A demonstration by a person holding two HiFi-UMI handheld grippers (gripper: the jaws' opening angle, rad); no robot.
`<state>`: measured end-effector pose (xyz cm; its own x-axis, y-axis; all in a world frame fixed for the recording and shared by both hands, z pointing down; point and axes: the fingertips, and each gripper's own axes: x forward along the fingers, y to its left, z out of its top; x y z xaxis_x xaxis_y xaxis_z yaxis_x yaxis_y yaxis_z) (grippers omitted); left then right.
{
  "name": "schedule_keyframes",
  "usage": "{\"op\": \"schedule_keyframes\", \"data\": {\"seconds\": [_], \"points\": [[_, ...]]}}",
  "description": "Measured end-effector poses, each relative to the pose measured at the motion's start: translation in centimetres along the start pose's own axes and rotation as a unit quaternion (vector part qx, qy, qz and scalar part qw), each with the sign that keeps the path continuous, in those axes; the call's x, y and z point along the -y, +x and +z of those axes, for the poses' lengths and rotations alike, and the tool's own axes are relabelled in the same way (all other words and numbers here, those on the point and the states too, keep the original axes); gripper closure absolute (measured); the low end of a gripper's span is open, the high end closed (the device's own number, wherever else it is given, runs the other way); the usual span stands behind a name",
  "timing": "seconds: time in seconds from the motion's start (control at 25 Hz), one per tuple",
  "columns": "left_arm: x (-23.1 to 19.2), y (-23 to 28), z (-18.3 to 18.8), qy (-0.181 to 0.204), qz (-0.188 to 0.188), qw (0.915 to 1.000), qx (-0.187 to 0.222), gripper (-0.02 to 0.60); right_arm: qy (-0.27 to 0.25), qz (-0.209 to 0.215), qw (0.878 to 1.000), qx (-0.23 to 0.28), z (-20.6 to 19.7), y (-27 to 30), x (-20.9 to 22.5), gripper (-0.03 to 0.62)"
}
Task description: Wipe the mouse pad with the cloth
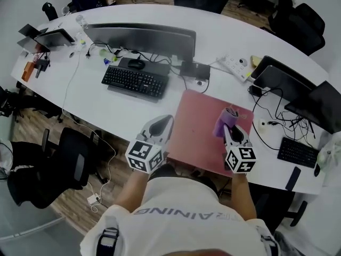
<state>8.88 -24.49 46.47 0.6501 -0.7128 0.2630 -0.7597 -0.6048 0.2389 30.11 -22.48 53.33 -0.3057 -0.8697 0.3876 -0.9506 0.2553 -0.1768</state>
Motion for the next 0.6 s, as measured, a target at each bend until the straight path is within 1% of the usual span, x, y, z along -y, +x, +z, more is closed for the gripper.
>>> {"op": "schedule_keyframes", "data": {"seconds": [0.28, 0.4, 0.48, 0.6], "points": [[-6.0, 1.7, -0.1, -0.002, -0.015, 0.9998, -0.011, 0.549, 0.001, 0.013, 0.999, -0.049, -0.8, 8.2, -3.7, 0.5], [-9.7, 1.2, -1.0, -0.002, -0.007, 0.9996, -0.027, 0.549, 0.0, 0.025, 0.997, -0.077, -3.0, 13.3, -6.1, 0.5], [-12.0, 1.1, -1.8, -0.011, 0.0, 0.9993, -0.037, 0.549, -0.002, 0.032, 0.995, -0.099, -4.7, 16.8, -7.5, 0.5], [-14.4, 1.1, -3.0, -0.027, 0.004, 0.9984, -0.049, 0.549, -0.002, 0.039, 0.991, -0.125, -6.3, 20.5, -8.8, 0.501]]}}
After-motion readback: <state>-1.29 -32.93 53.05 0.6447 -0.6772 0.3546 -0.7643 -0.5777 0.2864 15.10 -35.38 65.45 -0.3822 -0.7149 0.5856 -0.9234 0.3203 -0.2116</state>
